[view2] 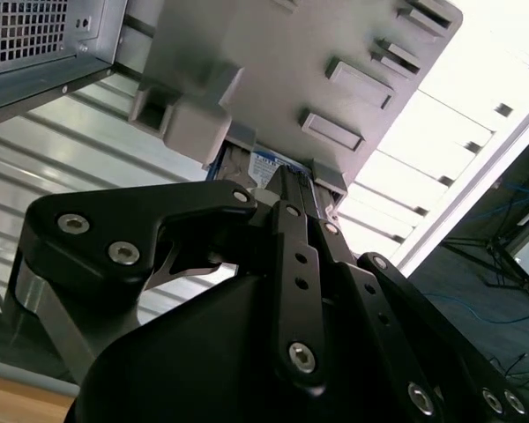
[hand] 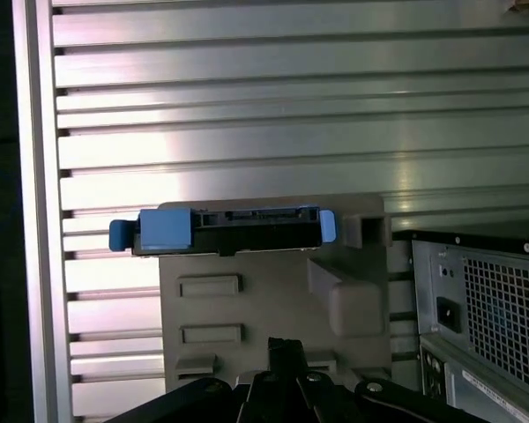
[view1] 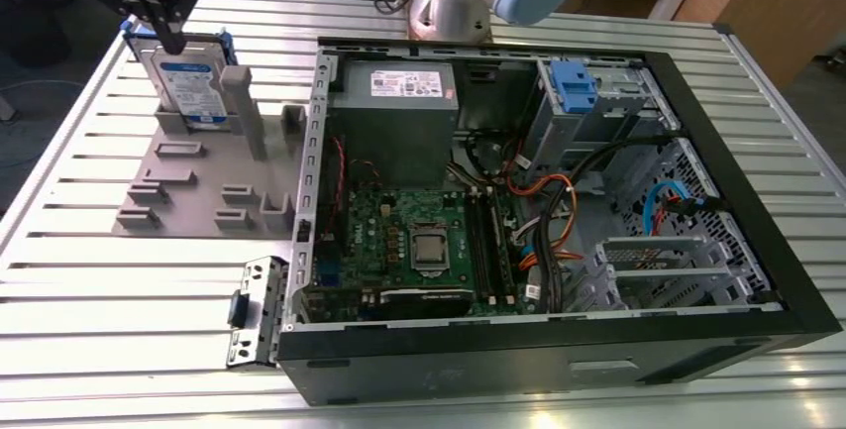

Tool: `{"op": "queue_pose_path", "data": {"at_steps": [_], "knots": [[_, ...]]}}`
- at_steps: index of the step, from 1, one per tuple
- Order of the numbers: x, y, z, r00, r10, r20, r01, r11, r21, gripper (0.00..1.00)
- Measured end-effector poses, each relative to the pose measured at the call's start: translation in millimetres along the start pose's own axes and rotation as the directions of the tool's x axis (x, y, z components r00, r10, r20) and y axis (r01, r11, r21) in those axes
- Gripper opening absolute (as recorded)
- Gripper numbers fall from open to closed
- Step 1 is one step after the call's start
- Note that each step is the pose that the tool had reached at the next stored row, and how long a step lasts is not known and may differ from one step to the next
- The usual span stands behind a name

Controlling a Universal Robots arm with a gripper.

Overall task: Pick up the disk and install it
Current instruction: 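Reach for the disk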

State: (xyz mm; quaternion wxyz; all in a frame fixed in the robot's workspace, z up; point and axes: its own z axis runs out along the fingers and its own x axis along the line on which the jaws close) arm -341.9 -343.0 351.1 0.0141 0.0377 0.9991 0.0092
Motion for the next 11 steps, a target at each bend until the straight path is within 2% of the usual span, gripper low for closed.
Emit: {"op": "queue_pose_path", "data": {"at_steps": [11], "knots": [[2.3,-0.2,5.4,1.0,0.0,-0.0001,0.0,1.0,0.0,0.1]]}}
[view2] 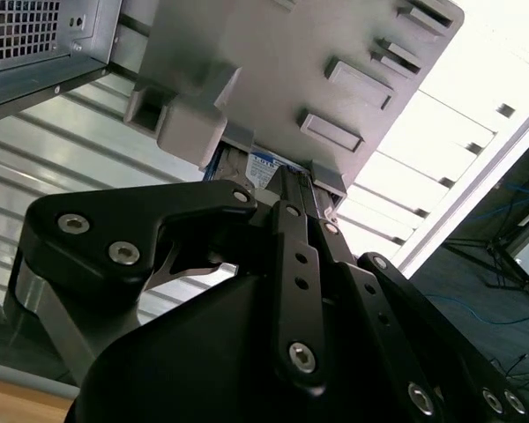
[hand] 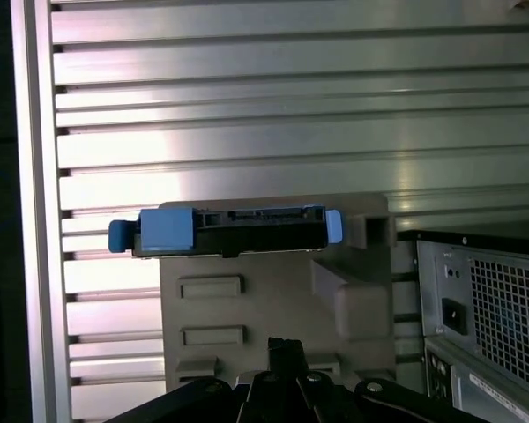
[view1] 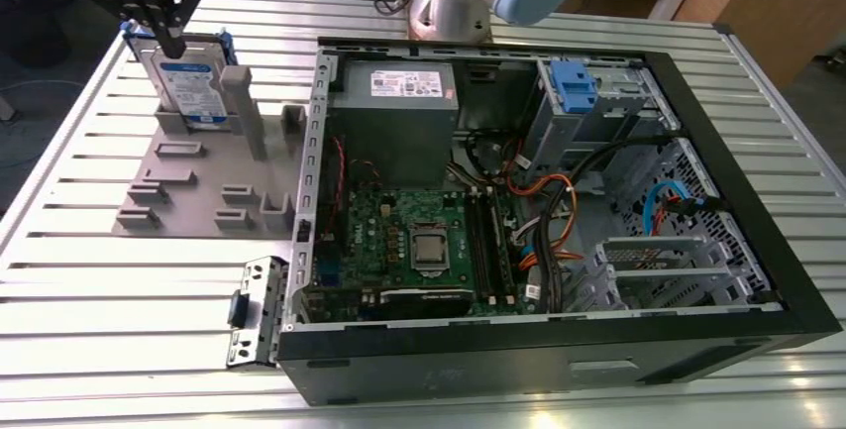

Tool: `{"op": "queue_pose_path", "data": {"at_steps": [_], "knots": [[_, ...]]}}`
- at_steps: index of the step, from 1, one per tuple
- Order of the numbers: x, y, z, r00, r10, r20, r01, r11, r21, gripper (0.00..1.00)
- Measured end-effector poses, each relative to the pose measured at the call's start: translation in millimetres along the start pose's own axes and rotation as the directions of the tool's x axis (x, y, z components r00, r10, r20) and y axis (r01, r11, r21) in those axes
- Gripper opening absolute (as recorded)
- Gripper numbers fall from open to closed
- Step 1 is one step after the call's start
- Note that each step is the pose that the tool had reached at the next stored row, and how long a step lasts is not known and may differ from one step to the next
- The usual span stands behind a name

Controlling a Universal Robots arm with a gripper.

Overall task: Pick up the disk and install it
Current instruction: 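Reach for the disk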

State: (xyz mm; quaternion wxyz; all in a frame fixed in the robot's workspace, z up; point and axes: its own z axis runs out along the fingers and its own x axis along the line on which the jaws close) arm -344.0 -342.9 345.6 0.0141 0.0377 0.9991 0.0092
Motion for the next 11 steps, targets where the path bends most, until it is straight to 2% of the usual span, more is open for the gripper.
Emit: {"op": "queue_pose_path", "data": {"at_steps": [5,11], "knots": [[1.4,0.2,3.4,1.0,0.0,0.0,0.0,1.0,0.0001,0.1],[2.4,3.1,4.1,1.0,0.0,0.0,0.0,1.0,0.0002,0.1]]}}
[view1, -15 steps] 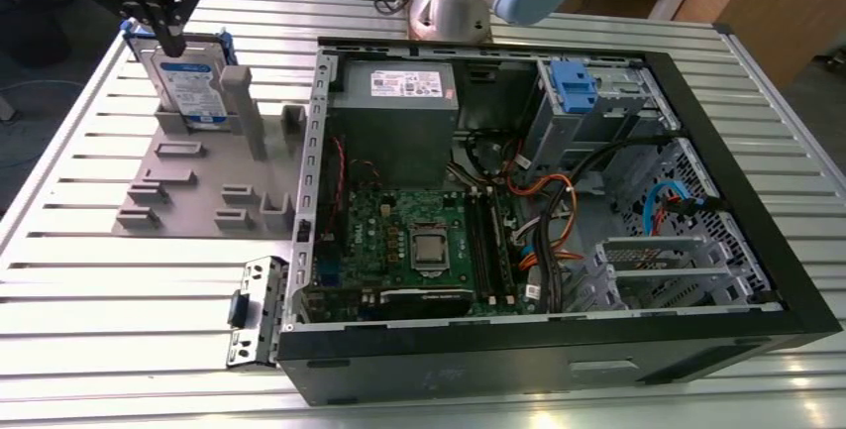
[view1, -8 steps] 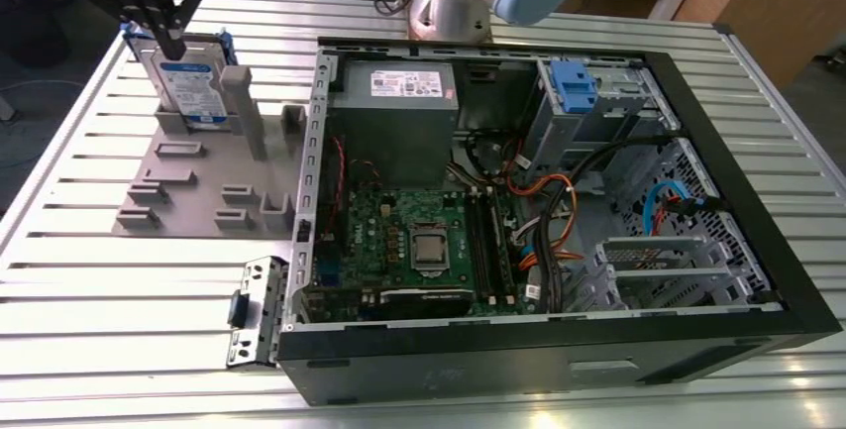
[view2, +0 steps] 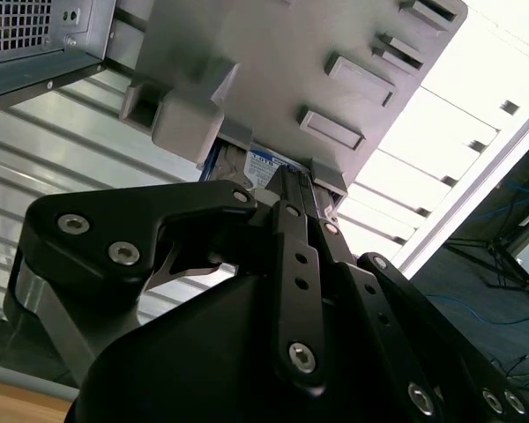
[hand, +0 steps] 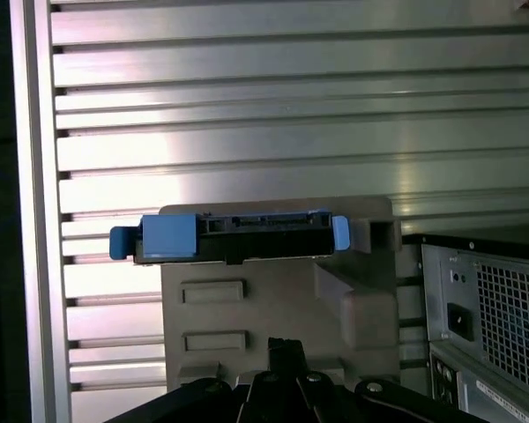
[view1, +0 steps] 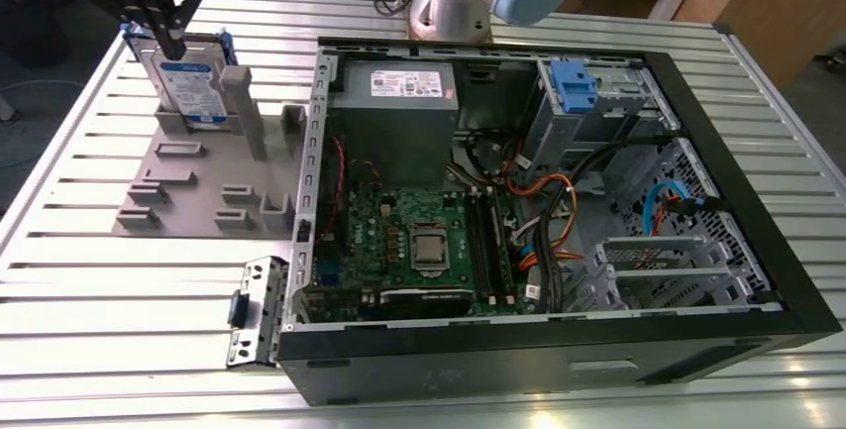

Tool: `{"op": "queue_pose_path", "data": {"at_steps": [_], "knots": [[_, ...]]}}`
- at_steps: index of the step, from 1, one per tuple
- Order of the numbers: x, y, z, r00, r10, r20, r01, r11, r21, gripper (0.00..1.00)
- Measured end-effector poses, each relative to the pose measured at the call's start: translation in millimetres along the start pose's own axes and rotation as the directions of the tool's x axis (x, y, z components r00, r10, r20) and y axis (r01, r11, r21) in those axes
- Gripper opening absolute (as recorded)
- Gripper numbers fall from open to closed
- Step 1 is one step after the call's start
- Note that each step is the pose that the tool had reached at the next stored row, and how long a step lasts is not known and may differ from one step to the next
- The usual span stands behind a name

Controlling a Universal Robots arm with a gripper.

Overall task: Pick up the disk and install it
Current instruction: 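Reach for the disk, then pick up the disk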

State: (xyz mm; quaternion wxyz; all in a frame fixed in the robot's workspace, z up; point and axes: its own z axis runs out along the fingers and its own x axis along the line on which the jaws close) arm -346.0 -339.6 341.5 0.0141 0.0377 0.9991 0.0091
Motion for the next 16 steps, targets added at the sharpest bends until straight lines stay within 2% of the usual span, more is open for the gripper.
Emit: {"op": "queue_pose_path", "data": {"at_steps": [13,16], "knots": [[0.0,0.3,0.1,1.0,-0.001,0.0,0.001,1.0,0.0,0.1],[0.0,0.3,0.1,0.9999,-0.01,-0.0002,0.01,0.9999,-0.0003,0.1]]}}
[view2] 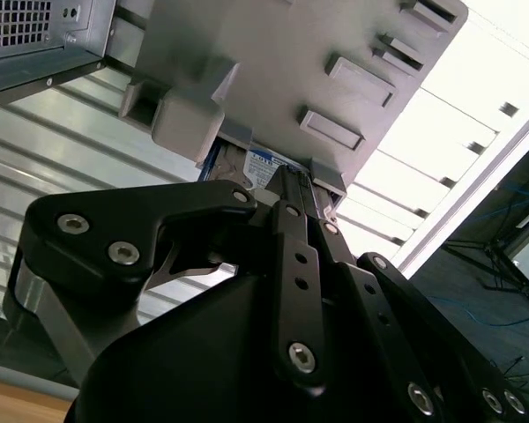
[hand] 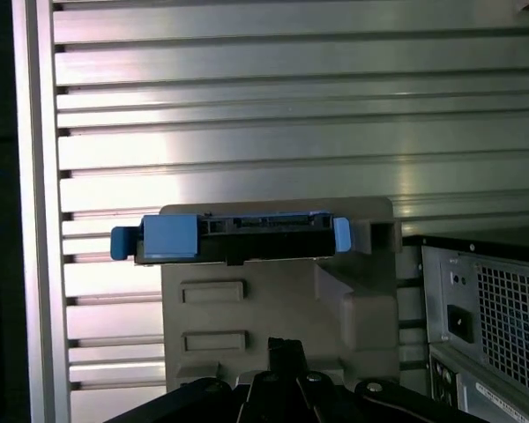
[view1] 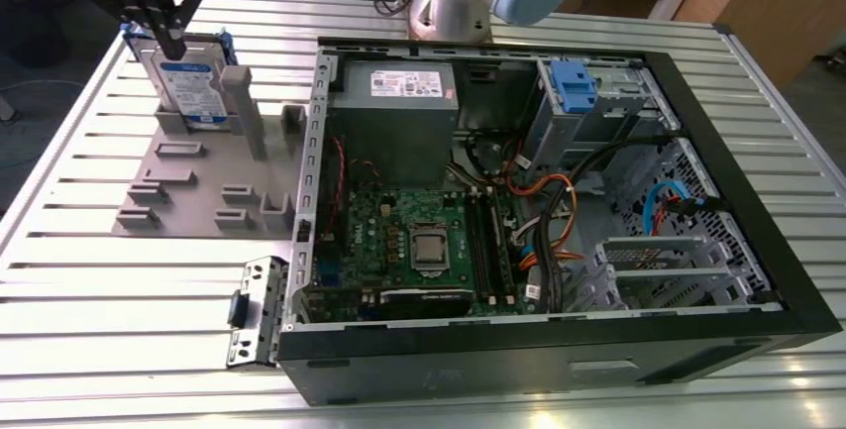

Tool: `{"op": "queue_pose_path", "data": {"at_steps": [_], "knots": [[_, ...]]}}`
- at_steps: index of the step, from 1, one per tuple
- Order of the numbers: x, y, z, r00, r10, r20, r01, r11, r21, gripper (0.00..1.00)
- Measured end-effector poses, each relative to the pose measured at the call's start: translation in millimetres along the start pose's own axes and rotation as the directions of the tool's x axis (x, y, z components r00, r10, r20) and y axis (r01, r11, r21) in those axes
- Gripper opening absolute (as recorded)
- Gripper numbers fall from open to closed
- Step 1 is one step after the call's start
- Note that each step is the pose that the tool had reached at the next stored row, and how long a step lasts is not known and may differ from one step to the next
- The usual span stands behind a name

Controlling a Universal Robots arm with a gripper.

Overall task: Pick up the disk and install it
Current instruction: 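Pick up the disk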

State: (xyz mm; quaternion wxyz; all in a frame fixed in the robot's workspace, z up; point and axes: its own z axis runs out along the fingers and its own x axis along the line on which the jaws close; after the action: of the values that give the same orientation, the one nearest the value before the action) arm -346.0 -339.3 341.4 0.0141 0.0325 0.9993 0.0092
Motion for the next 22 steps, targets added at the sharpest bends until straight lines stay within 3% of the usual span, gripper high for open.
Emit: {"op": "queue_pose_path", "data": {"at_steps": [5,10,17,22], "knots": [[0.0,0.0,0.0,0.9987,-0.052,-0.001,0.052,0.9987,-0.0014,0.1],[0.0,0.0,0.0,0.9933,-0.116,-0.0021,0.116,0.9933,-0.0033,0.1],[0.0,0.0,0.0,0.9801,-0.199,-0.0033,0.198,0.9801,-0.0058,0.1],[0.0,0.0,0.0,0.968,-0.251,-0.004,0.251,0.968,-0.0075,0.1]]}}
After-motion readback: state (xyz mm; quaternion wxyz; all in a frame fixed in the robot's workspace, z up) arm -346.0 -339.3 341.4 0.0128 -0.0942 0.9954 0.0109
